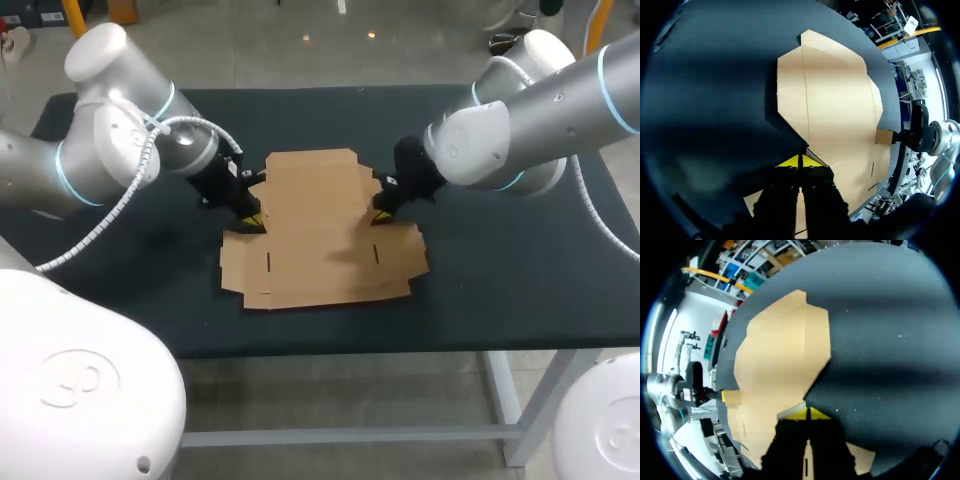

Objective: Assemble the packaging by folding the flat box into shape, placing the metal phone stand inside, and closing the box properly

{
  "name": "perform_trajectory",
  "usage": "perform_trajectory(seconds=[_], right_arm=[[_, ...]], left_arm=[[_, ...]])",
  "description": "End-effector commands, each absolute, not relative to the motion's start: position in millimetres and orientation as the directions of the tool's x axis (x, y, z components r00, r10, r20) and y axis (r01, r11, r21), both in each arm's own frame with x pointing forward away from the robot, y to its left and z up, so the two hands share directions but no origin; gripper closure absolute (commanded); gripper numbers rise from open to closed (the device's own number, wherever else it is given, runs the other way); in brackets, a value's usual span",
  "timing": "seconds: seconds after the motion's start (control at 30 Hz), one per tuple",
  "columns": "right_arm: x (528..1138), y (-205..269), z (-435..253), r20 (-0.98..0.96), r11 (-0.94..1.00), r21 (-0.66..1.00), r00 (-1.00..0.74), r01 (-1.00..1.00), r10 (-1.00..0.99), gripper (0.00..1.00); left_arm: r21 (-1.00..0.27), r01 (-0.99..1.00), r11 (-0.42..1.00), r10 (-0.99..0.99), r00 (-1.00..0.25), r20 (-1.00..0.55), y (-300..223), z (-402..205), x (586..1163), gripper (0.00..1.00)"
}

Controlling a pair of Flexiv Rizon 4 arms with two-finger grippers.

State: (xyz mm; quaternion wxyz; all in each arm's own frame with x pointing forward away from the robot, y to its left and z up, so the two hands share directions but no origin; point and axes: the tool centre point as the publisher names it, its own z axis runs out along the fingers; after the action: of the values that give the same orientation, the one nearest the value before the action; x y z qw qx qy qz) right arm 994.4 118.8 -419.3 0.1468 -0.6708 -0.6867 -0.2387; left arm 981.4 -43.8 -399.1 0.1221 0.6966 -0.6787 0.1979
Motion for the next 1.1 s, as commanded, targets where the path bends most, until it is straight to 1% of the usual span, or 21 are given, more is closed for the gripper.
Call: perform_trajectory(seconds=[0.03, 0.57, 1.1], right_arm=[[995, 125, -419, 0.482, -0.022, 0.122, -0.040, 0.992, 0.875, 1.00], [996, 133, -421, 0.417, -0.081, 0.075, 0.042, 0.994, 0.908, 1.00], [993, 138, -420, 0.371, -0.102, 0.074, 0.068, 0.992, 0.926, 1.00]], left_arm=[[-0.081, -0.996, -0.045, -0.927, 0.011, 0.375, -48, -396, 983, 1.00], [-0.060, -0.998, -0.023, -0.935, 0.000, 0.355, -59, -397, 982, 1.00], [-0.048, -0.999, -0.005, -0.940, -0.012, 0.341, -68, -402, 983, 1.00]])
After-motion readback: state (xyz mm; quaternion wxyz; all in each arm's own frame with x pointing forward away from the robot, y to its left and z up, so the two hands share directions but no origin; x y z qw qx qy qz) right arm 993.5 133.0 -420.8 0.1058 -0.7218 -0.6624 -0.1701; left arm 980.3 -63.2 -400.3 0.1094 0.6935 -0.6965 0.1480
